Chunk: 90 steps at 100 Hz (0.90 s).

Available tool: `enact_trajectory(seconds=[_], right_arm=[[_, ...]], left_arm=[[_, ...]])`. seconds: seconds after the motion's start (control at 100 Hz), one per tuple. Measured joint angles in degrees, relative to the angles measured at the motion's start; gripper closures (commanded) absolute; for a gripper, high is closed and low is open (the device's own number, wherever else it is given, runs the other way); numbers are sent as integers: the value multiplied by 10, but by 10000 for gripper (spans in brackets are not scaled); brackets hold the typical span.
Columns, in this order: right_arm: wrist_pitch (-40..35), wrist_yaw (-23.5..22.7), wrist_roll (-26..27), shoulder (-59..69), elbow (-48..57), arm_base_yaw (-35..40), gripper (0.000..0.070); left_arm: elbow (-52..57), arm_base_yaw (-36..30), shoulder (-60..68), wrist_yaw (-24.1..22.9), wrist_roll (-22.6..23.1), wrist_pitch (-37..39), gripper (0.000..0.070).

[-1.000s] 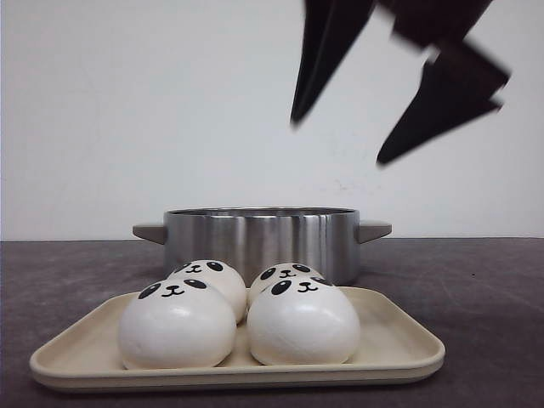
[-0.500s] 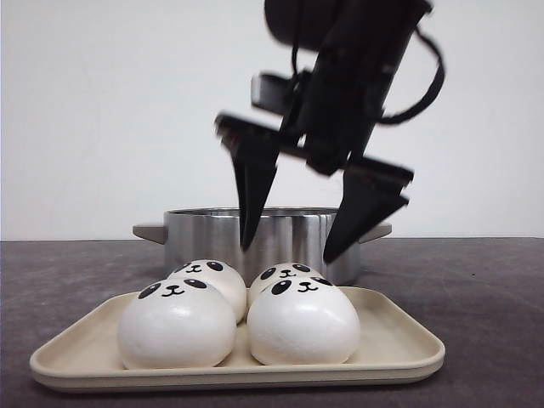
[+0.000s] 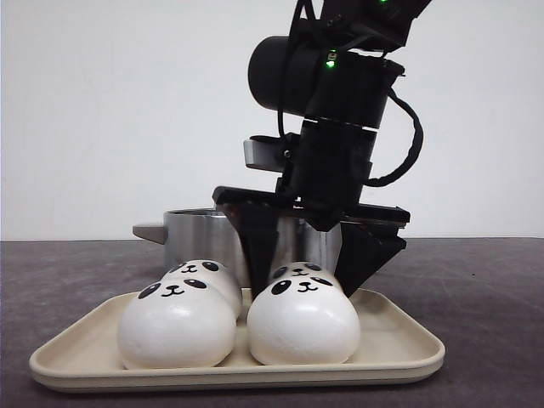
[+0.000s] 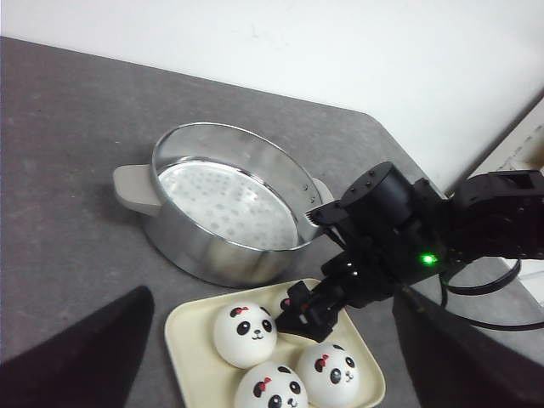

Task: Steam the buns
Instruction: 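Lower the right gripper onto the farther panda bun and grasp it, then carry the bun with the right gripper into the steel pot and release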

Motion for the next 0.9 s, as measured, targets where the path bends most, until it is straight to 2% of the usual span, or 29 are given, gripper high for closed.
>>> enact_trajectory(seconds=[0.04,0.05,0.28,0.47,0.59,0.69,0.9], right_arm=[[-3,1,0,0,0,-1,693],[-4,1,0,0,0,-1,700],[-40,5,0,-20,1,7,693],[-70,-9,-14,-145,60,52,694],[-54,35,-49,-212,148,71,694],[-47,78,-80,-217,227,55,694],[-15,84,-122,-148,323,-9,694]], left_arm=[[0,-4,0,0,0,-2,150],[0,-5,0,0,0,-3,150],[0,-18,0,0,0,-13,150],[0,-18,0,0,0,-12,150],[0,-18,0,0,0,-12,150],[0,-18,0,0,0,-12,150],[0,-18,0,0,0,-10,150]])
